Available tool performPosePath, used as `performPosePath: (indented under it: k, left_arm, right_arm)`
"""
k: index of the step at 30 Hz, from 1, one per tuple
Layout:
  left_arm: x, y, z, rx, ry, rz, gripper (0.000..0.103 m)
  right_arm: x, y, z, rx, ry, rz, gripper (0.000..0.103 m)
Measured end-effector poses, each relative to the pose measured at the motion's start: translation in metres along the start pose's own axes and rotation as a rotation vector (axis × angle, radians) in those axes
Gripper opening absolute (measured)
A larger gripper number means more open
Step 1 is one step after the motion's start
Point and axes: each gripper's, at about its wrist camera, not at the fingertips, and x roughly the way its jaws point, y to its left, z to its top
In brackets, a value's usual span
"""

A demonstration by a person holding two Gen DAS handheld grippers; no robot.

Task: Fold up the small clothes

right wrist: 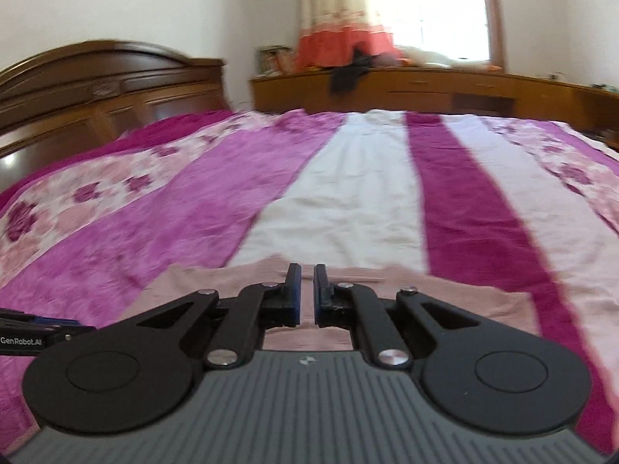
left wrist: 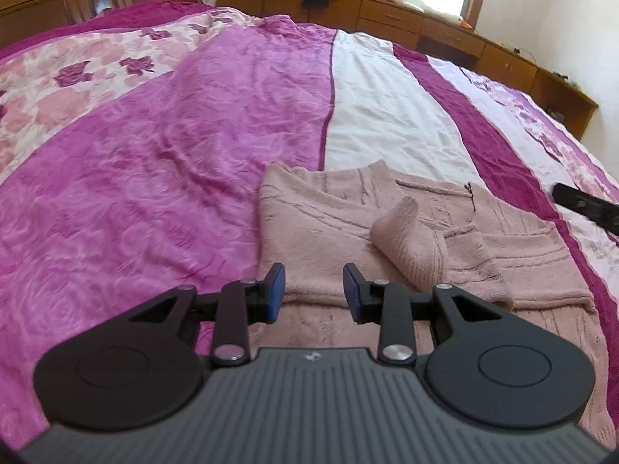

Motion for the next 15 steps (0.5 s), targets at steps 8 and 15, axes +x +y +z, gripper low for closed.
performPosePath:
  k: [8, 15]
  left_arm:
    - [0.026, -0.009, 0.000, 0.009, 0.047, 0.033, 0.035]
    - [0.025, -0.003, -0.003, 0.009, 0.061, 0.053, 0.035]
  right_arm:
    - [0.012, -0.022, -0.026, 0.152, 0.125, 0.070, 0.024]
    - [0.041, 0.017, -0.039, 0.183, 0.196, 0.171, 0.055]
